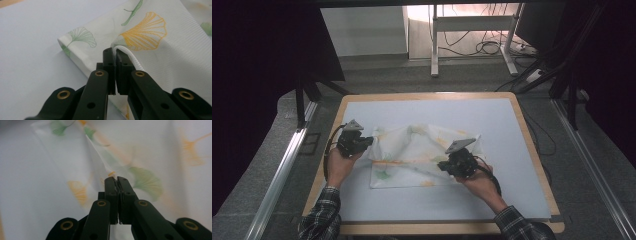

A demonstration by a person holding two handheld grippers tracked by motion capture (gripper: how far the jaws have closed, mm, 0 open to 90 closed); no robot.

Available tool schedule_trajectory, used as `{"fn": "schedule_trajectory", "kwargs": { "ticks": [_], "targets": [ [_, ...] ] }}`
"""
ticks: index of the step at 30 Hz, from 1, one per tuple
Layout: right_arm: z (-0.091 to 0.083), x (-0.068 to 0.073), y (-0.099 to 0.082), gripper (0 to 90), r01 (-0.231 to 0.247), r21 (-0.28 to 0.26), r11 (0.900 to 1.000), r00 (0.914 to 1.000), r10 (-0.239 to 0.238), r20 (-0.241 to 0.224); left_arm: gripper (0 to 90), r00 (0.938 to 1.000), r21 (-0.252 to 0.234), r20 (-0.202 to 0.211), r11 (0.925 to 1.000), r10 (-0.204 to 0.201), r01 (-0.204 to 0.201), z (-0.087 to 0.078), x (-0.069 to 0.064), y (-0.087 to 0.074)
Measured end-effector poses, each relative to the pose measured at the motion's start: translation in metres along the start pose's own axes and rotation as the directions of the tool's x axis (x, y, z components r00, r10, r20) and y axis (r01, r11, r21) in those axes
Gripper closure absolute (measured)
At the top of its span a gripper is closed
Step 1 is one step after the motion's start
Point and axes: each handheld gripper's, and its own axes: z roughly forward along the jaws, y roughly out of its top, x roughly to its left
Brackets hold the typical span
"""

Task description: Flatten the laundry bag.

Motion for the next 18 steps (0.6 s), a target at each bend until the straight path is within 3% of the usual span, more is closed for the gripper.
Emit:
{"fn": "schedule_trajectory", "kwargs": {
  "ticks": [1,2,3,4,5,6,7,8,11,15,17,18],
  "targets": [
    [0.0,0.0,0.0,86.9,0.0,0.0,1.0,1.0,0.0,0.0,85.4,1.0,0.0,0.0,1.0,0.0,0.0,0.0,0.0,0.0],
    [-0.006,-0.017,0.001,86.9,-0.028,-0.008,0.9996,0.9989,0.028,0.038,81.0,0.9998,0.016,-0.018,0.9999,0.002,-0.002,0.004,0.002,-0.001],
    [-0.006,-0.017,0.001,86.9,-0.028,-0.008,0.9996,0.9989,0.028,0.038,75.9,0.9998,0.016,-0.018,0.9999,0.002,-0.002,0.004,0.002,-0.001],
    [-0.01,-0.033,0.001,87.0,-0.064,-0.018,0.9978,0.9963,0.065,0.057,71.5,0.9997,0.019,-0.024,0.9998,-0.001,0.001,0.004,0.004,-0.003],
    [-0.01,-0.033,0.001,87.0,-0.064,-0.018,0.9978,0.9963,0.065,0.057,66.5,0.9997,0.019,-0.024,0.9998,-0.001,0.001,0.004,0.004,-0.003],
    [-0.013,-0.047,0.0,86.9,-0.099,-0.028,0.9947,0.9921,0.101,0.075,61.0,0.9998,0.012,-0.015,0.9998,-0.014,0.015,-0.001,0.007,-0.004],
    [-0.013,-0.047,0.0,86.9,-0.099,-0.028,0.9947,0.9921,0.101,0.075,57.4,0.9998,0.012,-0.015,0.9998,-0.014,0.015,-0.001,0.007,-0.004],
    [-0.015,-0.057,0.0,86.9,-0.118,-0.039,0.9922,0.9885,0.121,0.09,55.1,0.9994,0.004,-0.017,0.9995,-0.03,0.031,-0.008,0.01,-0.007],
    [-0.019,-0.069,-0.002,86.9,-0.142,-0.058,0.9882,0.9839,0.147,0.102,47.7,0.9987,-0.004,-0.014,0.9988,-0.048,0.048,-0.017,0.014,-0.011],
    [-0.021,-0.079,-0.004,86.9,-0.166,-0.068,0.9837,0.9784,0.173,0.113,42.1,0.9978,-0.026,-0.043,0.9985,-0.049,0.048,-0.038,0.014,-0.023],
    [-0.021,-0.081,-0.005,86.9,-0.168,-0.068,0.9834,0.9776,0.175,0.116,40.2,0.9986,-0.039,-0.036,0.9985,-0.039,0.038,-0.042,0.012,-0.024],
    [-0.022,-0.085,-0.007,86.8,-0.176,-0.066,0.9822,0.9759,0.183,0.119,39.3,0.9998,-0.074,-0.004,0.9971,-0.02,0.019,-0.046,0.005,-0.023]
  ]
}}
